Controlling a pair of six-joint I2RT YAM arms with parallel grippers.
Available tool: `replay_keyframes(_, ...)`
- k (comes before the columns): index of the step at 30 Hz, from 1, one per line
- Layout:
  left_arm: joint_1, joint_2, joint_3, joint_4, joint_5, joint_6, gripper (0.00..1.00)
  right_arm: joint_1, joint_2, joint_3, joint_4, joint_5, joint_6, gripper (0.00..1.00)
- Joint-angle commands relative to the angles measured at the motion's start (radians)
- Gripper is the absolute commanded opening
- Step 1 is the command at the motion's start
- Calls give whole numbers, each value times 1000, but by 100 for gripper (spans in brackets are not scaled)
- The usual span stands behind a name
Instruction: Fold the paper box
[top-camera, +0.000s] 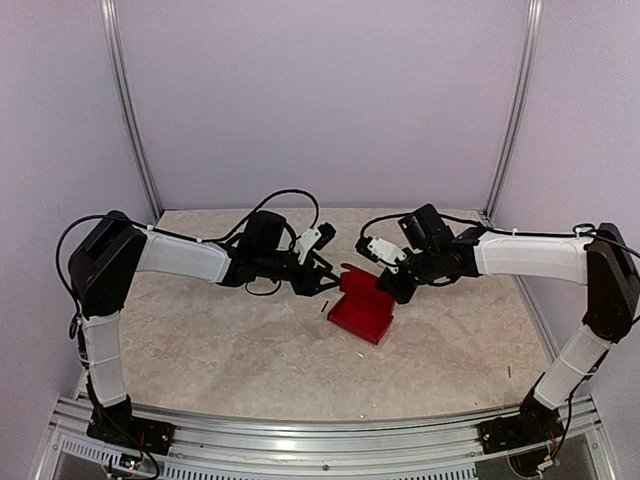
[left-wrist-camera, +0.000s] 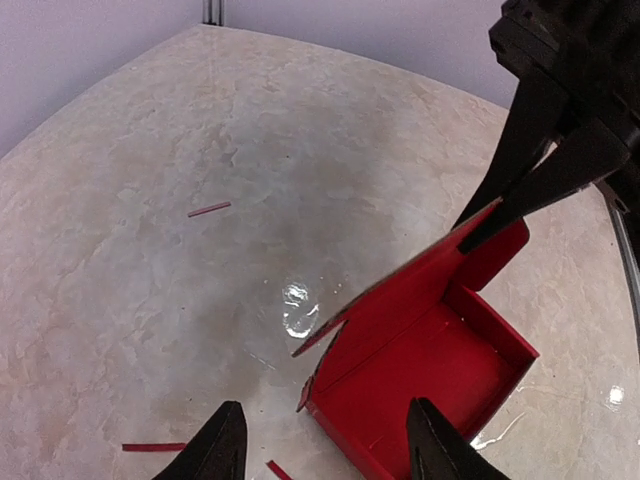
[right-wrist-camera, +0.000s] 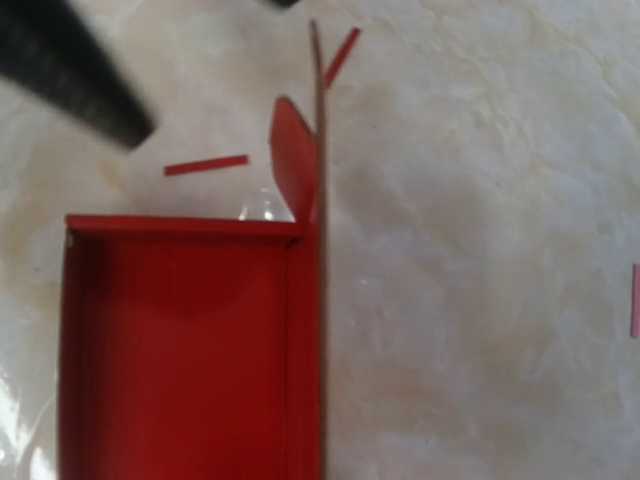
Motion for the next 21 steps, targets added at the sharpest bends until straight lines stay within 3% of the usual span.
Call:
replay_keyframes(1,7,47,63,-91,130,91,56,-26,14,-4,-5,-48,19,0)
replay_keyframes(10,-6,146,156,-103,66,122,52,-41,26,-11,3,-107,30,0)
replay_keyframes(21,-35,199,269,-223,17,90,9,-44,3,-22,17,-53,25,0)
